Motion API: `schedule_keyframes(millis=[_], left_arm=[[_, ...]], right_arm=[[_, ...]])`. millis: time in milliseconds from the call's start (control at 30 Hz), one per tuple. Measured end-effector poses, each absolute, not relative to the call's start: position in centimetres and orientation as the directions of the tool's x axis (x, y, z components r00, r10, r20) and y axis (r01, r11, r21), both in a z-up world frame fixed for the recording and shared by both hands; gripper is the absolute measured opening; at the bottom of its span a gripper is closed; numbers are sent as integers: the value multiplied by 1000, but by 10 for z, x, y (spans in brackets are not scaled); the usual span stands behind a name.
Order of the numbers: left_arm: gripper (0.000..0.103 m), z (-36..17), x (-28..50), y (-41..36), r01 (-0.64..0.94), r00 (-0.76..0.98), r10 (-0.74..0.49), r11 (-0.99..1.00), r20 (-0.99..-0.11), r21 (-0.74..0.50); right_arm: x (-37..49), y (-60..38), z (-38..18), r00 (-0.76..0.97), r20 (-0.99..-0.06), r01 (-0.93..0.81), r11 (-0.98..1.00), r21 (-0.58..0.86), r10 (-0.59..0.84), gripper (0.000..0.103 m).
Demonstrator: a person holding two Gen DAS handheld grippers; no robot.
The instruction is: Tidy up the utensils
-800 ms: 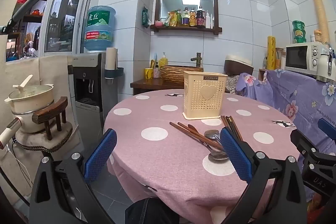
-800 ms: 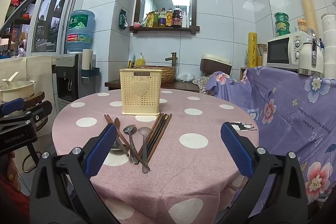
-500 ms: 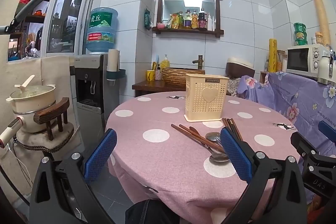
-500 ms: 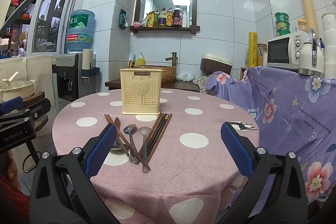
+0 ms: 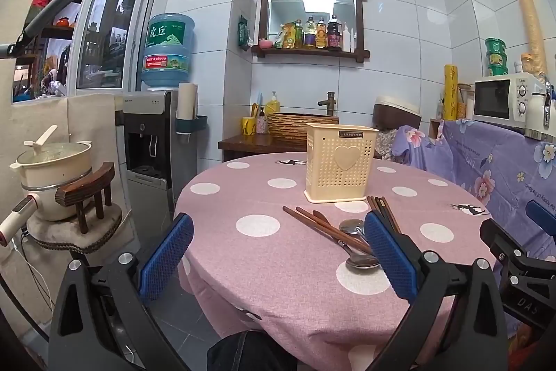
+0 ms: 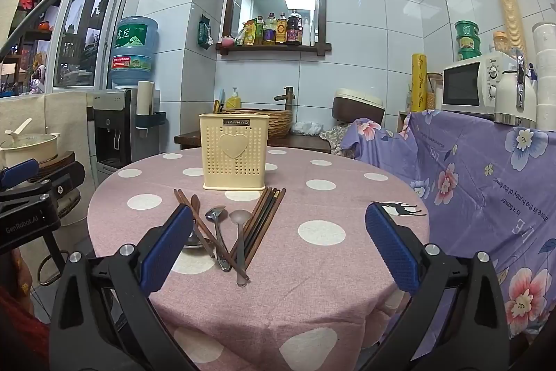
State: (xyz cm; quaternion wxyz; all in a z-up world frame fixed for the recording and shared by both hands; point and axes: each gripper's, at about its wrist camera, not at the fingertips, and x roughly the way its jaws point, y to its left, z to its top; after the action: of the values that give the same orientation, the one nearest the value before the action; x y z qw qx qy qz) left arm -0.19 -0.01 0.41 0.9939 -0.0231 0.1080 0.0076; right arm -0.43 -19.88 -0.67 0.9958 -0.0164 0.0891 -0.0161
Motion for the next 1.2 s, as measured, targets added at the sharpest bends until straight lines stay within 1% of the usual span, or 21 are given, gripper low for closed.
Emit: schedule_keyframes(millis=[1200], left_arm=[[98,1,-1,-1,-14,975,5,999,-220,-40]], right_arm=[[-7,-197,-10,983,-181,25,999,-33,-30,98]])
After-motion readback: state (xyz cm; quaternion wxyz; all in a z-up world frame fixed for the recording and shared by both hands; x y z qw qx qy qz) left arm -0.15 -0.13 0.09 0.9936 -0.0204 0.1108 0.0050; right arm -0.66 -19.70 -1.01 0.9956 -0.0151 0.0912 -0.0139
